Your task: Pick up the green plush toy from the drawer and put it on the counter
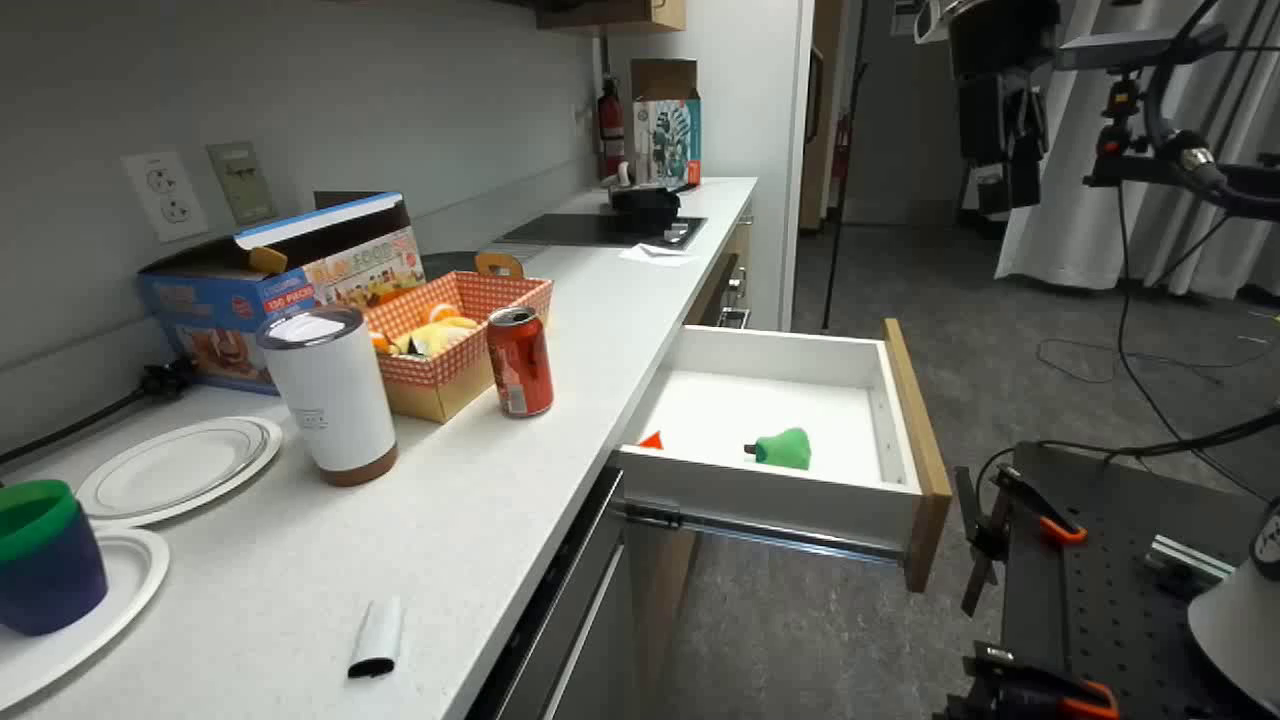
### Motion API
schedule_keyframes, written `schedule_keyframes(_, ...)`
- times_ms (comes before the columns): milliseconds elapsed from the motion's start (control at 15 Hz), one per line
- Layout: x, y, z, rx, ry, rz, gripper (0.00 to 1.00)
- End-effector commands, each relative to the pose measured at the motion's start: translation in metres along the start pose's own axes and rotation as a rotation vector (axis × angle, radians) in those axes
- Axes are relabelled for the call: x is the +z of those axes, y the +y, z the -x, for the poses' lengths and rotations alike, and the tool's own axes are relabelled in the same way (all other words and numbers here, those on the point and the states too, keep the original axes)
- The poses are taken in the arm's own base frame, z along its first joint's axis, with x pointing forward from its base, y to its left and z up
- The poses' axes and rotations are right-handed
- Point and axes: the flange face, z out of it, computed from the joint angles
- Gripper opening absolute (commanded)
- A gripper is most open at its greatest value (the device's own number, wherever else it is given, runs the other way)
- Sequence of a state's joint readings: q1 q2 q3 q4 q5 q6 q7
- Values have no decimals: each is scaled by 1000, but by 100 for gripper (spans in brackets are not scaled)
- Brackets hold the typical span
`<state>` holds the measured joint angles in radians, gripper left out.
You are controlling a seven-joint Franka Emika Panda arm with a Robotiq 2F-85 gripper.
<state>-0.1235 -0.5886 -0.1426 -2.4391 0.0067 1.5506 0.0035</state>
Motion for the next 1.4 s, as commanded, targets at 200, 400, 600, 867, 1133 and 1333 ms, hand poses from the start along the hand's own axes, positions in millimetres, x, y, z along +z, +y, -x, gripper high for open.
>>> schedule_keyframes(200, 0, 0, 0, 0, -2, 0, 100)
schedule_keyframes(400, 0, 0, 0, 0, -2, 0, 100)
schedule_keyframes(600, 4, -29, -22, -35, 48, 33, 100)
schedule_keyframes(867, 7, -68, -70, -94, 167, 60, 100)
schedule_keyframes(1133, 17, -67, -133, -85, 271, 85, 100)
schedule_keyframes(1333, 29, -46, -175, -54, 312, 75, 100)
